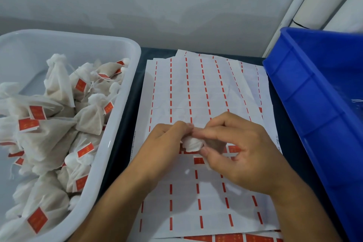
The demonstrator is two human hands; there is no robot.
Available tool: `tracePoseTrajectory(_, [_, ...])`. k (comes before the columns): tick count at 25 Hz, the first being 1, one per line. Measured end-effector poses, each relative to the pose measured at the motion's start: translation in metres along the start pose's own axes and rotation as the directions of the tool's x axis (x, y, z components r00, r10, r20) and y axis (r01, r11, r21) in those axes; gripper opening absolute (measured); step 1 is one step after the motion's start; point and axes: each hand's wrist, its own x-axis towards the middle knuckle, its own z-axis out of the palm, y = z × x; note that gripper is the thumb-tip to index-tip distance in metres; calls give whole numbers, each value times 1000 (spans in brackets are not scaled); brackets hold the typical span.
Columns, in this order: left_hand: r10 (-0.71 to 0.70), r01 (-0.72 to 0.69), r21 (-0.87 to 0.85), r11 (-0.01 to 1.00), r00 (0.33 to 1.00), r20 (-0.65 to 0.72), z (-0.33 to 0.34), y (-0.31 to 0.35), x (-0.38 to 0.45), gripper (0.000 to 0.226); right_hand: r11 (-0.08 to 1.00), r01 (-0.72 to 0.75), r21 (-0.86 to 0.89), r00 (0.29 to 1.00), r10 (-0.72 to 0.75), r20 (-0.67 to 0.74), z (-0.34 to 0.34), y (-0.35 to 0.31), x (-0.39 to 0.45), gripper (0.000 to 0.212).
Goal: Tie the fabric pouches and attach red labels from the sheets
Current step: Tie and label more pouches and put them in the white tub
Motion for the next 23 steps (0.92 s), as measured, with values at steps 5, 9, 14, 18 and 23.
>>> tracePoseTrajectory(5, [-108, 114, -126, 985, 993, 54, -2, -7, 6, 49, 996, -21, -82, 1000, 21, -1, 1, 5, 0, 40])
tracePoseTrajectory(9, [-103, 109, -59, 992, 990, 94, -4, -6, 6, 49, 999, -26, -43, 1000, 26, 1, 3, 10, 2, 37])
tracePoseTrajectory(14, [-47, 46, 8, 999, 985, 164, -3, 0, 1, 37, 994, 0, -113, 999, -5, -43, 4, 14, 3, 32])
tracePoseTrajectory(18, [49, -41, -44, 998, 978, 201, -11, 4, -1, 24, 999, 14, -51, 1000, -13, 9, 1, 11, 2, 35])
tracePoseTrajectory(23, [142, -123, -118, 985, 974, 175, -11, 7, -2, 25, 997, 32, -70, 993, -40, -112, 2, 8, 4, 27])
